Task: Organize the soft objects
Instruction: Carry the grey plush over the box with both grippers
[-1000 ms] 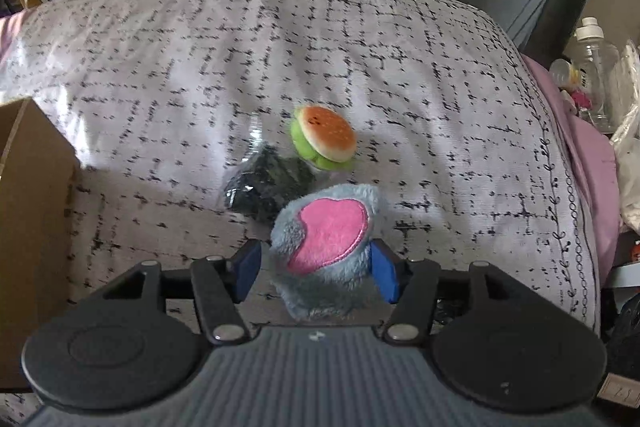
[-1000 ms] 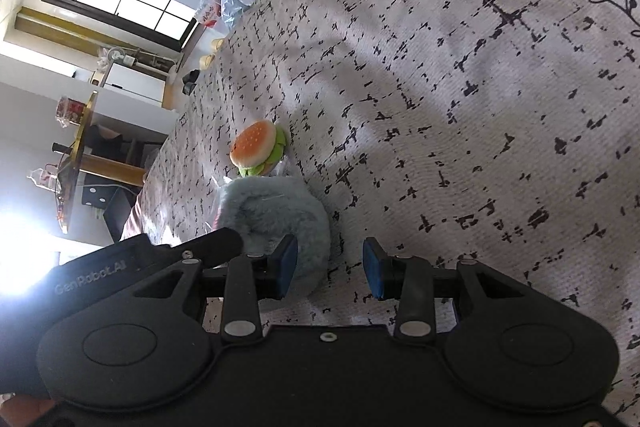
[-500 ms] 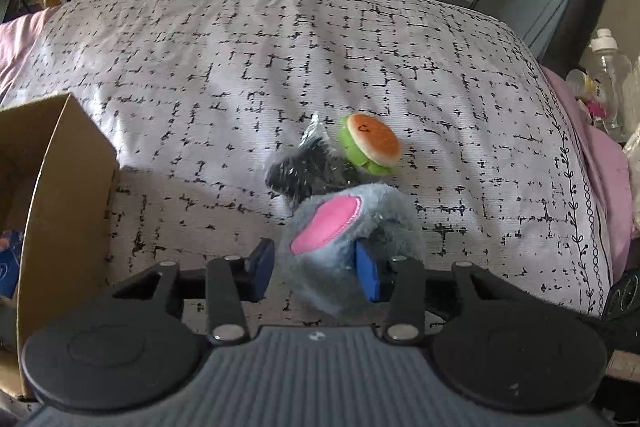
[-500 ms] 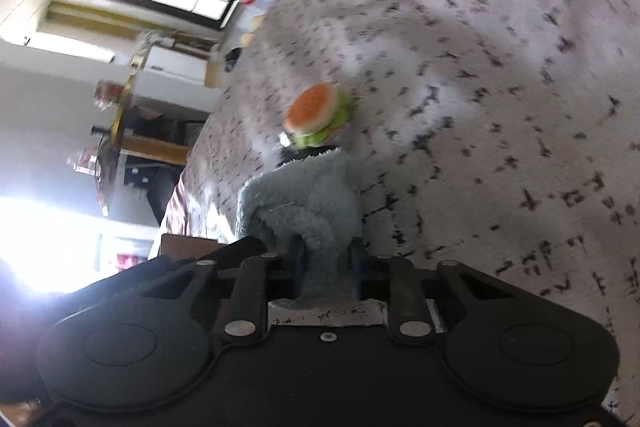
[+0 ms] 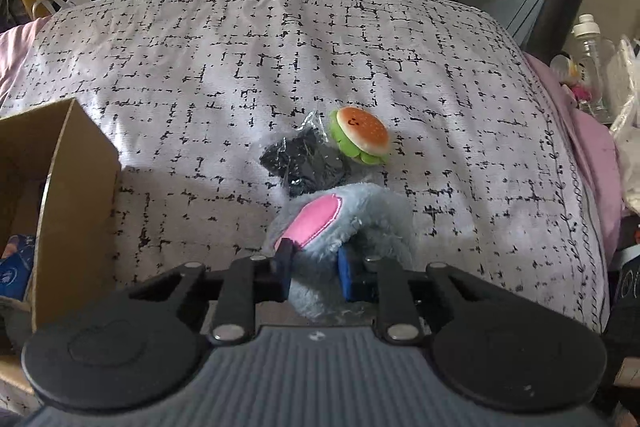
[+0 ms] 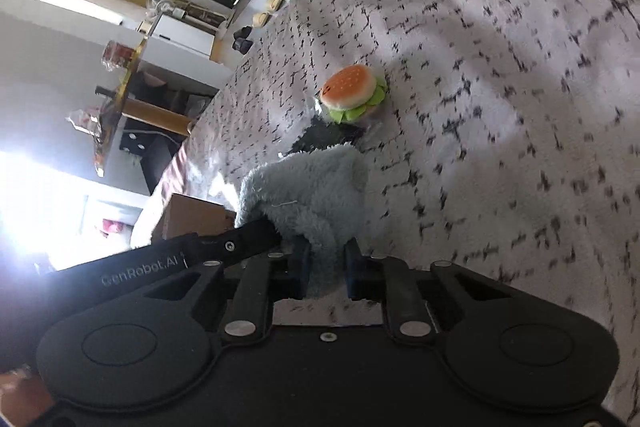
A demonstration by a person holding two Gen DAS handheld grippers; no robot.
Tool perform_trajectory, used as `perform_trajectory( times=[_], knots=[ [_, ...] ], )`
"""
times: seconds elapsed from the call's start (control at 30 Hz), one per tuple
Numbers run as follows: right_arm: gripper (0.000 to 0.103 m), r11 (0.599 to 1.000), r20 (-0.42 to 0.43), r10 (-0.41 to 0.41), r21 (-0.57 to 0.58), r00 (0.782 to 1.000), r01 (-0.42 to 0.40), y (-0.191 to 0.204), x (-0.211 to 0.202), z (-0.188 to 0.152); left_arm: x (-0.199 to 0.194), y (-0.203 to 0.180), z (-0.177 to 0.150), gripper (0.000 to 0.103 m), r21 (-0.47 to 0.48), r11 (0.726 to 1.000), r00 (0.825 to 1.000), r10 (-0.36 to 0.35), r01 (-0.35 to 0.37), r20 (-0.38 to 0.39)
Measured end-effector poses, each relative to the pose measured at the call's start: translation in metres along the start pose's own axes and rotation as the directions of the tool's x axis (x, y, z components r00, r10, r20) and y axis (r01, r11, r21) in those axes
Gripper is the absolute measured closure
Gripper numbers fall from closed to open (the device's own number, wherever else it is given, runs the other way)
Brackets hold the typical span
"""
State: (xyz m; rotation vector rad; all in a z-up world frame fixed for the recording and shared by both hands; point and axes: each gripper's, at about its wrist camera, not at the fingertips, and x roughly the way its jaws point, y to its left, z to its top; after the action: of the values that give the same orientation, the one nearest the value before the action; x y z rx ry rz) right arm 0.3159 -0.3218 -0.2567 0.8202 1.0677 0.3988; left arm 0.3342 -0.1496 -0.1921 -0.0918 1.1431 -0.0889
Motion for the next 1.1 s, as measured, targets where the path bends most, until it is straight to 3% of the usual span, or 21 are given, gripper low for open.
perform_trajectory(
  times=[0.4, 1.1],
  knots=[
    [0.086, 0.997, 0.034, -0.051, -0.058, 0.998, 0.053, 0.054, -0.012, -0.033, -0.045, 0.027, -0.020, 0.082, 0.007, 1.000, 0.999, -0.008, 0.007, 0.043],
    [0.086, 0.983, 0.062, -0.056, -0.173, 0.996, 0.066, 0.138, -0.012, -0.061, -0.109, 0.102, -0.030, 0.082, -0.118, 0.990, 0.989, -0.064, 0.080, 0.137]
  ],
)
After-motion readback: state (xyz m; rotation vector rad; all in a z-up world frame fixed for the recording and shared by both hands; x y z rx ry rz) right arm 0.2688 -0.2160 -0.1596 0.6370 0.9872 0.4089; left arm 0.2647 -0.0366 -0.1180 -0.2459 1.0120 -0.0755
